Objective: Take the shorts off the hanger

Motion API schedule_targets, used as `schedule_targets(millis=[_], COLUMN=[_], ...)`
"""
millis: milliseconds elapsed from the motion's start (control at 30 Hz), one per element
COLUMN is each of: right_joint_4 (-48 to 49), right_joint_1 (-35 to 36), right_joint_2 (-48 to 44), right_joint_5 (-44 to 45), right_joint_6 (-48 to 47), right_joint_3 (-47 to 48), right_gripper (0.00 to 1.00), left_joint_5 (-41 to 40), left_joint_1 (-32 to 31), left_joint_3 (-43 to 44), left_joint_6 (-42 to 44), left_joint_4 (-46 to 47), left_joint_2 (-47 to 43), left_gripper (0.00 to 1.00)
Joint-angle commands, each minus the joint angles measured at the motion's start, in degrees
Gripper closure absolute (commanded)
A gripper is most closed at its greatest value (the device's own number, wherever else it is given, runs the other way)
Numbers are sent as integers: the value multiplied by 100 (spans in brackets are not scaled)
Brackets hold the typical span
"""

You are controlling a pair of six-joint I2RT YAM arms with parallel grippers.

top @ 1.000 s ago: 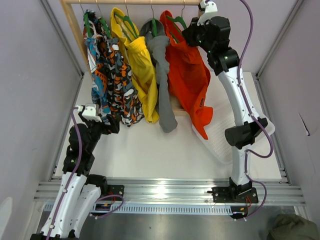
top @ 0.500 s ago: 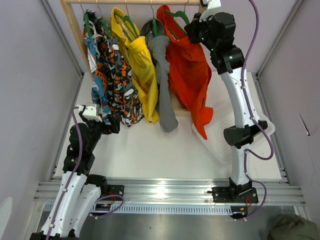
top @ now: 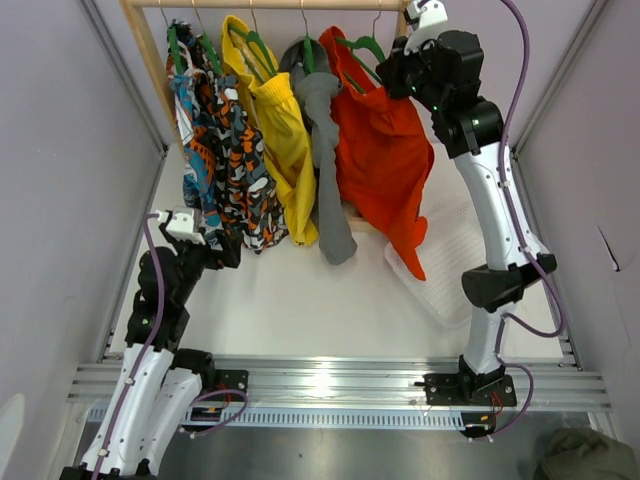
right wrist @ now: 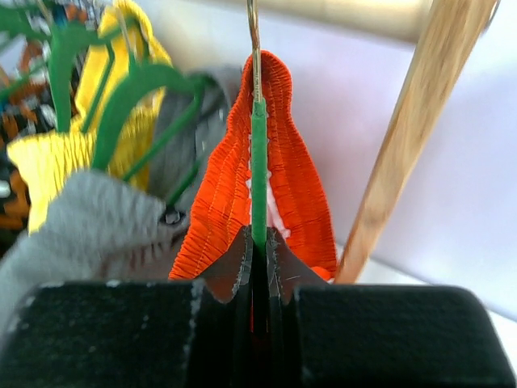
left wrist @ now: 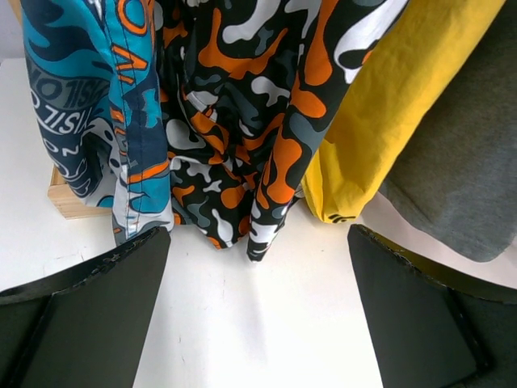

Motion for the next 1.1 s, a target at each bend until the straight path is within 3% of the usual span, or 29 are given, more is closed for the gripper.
schedule_targets(millis=[0, 333, 467, 733, 900, 1000, 1067], right_joint_4=[306, -168, -747, -2277, -2937, -2876, -2693], right_joint_1=[38, 38, -50, -436, -533, -534, -359], right_joint_2=[-863, -3016, -3798, -5142, -5557, -5707, -5655], right_joint_5=[-79, -132, -429, -1879, -3317, -4371, -4508], right_joint_6=[-311, -962, -1401, -2728, -3203, -3239, -3239], right_joint_3=[-591, -2396, -2879, -3161, -3626, -4477, -5091], right_gripper=[100, 100, 100, 100, 100, 100, 100], left_joint_5=[186, 705, 994, 2707, 3700, 4131, 4308], left_joint_1=[-47, -56, -56, -56, -56, -64, -134], left_joint_3=[93, 128, 163, 594, 761, 822, 866], left_joint_6=[103, -98, -642, -1961, -3146, -3815, -4131], left_joint_4=[205, 372, 599, 486, 731, 917, 1084], left_joint_2=[-64, -196, -170, -46, -301, -407, -381], left_gripper=[1, 1, 1, 1, 1, 1, 1])
